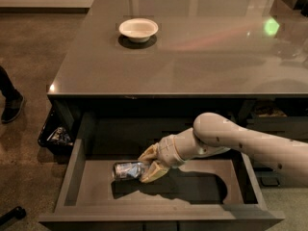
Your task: Place redbull can into top drawer
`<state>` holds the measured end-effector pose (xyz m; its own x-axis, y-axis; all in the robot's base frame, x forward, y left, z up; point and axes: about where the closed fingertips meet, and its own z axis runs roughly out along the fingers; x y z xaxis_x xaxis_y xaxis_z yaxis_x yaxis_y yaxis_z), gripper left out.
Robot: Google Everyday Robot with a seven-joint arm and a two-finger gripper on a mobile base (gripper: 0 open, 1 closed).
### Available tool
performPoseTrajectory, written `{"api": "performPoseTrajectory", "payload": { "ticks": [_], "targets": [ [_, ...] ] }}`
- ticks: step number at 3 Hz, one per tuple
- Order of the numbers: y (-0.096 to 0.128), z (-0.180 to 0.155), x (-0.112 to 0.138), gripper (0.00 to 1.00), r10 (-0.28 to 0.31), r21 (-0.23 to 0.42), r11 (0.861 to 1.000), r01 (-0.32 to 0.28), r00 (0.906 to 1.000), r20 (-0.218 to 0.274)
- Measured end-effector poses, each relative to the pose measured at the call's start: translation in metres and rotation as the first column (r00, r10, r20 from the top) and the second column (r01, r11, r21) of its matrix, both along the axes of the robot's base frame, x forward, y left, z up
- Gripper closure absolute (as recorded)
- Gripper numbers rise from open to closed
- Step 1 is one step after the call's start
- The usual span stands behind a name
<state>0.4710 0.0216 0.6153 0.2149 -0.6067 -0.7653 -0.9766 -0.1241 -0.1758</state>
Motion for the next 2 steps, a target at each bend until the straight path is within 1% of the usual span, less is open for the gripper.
{"api": "performPoseTrajectory", "payload": {
  "ticks": [1, 2],
  "targets": [
    [0.0004, -0.0011, -0.0003, 0.81, 0.001, 0.001, 1.0, -0.001, 1.0, -0.002],
    [0.0004, -0.0011, -0.0003, 0.58, 0.001, 0.001, 1.0, -0.001, 1.0, -0.002]
  ]
}}
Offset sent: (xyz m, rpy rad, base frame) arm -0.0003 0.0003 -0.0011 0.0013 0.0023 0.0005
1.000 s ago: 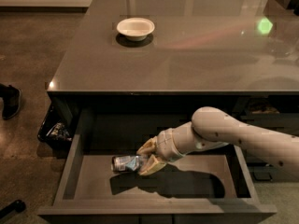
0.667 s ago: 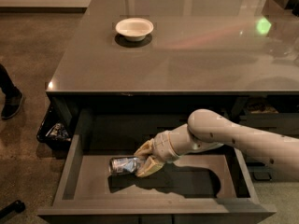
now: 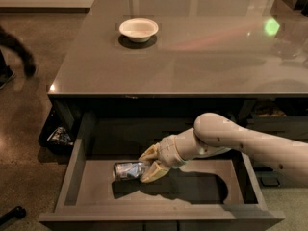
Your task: Place redbull can into top drawer
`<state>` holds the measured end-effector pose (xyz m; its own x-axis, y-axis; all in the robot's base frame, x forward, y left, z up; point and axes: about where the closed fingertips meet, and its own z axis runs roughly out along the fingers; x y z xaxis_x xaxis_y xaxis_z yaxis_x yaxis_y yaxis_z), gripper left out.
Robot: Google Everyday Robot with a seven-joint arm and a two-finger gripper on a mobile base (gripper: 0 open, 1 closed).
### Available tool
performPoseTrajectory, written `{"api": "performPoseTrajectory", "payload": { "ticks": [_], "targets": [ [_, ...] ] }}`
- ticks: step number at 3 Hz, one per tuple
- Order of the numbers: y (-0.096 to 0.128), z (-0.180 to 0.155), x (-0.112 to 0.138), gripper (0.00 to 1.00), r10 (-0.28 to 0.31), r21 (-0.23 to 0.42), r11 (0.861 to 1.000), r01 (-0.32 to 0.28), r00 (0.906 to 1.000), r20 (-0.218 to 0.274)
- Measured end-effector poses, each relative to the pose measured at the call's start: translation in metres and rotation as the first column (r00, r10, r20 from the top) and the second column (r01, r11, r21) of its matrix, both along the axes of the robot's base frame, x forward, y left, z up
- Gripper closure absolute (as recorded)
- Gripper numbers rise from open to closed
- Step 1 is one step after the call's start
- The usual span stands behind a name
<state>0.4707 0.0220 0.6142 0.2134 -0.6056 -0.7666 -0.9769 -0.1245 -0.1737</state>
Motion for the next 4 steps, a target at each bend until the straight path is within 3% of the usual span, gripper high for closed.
{"api": "performPoseTrajectory", "payload": {
  "ticks": [2, 3, 4],
  "targets": [
    [0.0, 0.0, 0.0, 0.12, 0.0, 0.0, 1.0, 0.0, 1.0, 0.0],
    [0.0001, 0.0, 0.0, 0.0, 0.0, 0.0, 1.0, 0.0, 1.0, 0.0],
    [0.0001, 0.0, 0.0, 0.0, 0.0, 0.0, 1.0, 0.0, 1.0, 0.0]
  ]
}}
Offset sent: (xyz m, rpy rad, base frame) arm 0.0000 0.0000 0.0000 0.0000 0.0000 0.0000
